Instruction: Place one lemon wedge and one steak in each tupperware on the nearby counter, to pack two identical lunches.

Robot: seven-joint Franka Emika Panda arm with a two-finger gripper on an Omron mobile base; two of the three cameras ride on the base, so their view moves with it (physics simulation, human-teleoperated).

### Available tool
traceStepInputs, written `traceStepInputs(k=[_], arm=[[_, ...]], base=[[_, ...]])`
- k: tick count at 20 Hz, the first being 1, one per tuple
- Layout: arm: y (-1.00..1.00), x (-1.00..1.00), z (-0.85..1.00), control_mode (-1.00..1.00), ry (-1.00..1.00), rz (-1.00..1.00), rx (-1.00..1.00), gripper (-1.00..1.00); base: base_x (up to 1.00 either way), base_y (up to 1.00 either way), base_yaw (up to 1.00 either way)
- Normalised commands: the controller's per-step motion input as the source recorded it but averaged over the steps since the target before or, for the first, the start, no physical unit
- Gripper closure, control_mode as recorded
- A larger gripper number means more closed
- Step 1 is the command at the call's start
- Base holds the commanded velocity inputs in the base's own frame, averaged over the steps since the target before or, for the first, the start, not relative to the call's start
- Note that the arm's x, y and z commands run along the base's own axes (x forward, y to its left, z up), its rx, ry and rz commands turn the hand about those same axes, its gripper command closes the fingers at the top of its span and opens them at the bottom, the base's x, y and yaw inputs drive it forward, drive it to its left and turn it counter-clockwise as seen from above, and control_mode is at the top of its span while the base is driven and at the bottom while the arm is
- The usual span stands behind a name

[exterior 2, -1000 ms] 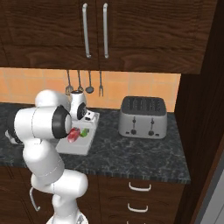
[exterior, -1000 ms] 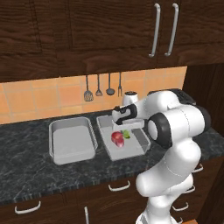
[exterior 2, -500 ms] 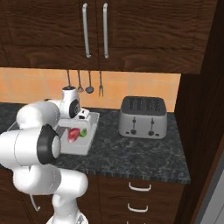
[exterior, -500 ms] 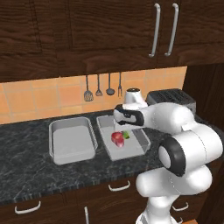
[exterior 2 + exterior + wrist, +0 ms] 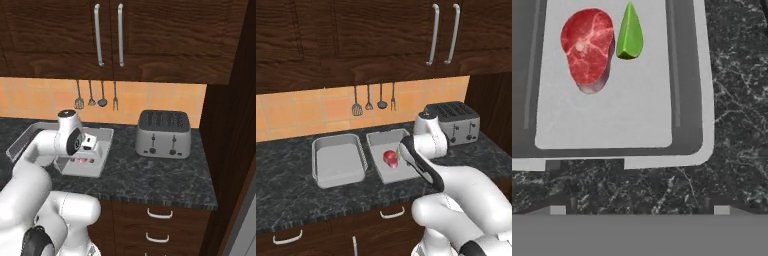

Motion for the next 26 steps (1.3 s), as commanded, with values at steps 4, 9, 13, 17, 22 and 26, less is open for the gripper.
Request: traceStepInputs(k=[4,9,13,17,22,26], arm=[[-0.29,-1.0,0.94,-1.0,-0.01,0.09,0.0,-1.0],[-0.15,-1.0,1.0,-1.0,0.0,0.14,0.0,-1.0],[0.0,-0.98,0.88,-1.0,-0.05,0.09,0.0,-1.0],[0.0,-0.75,0.38,-1.0,-0.08,0.0,0.0,-1.0],[0.0,-0.52,0.06,-1.0,-0.1,-0.03,0.0,-1.0],[0.0,0.0,0.0,-1.0,0.0,0.0,0.0,-1.0]], base=[[0.0,0.0,0.0],[0.0,0.0,0.0],[0.0,0.0,0.0],[0.0,0.0,0.0],[0.0,0.0,0.0],[0.0,0.0,0.0]])
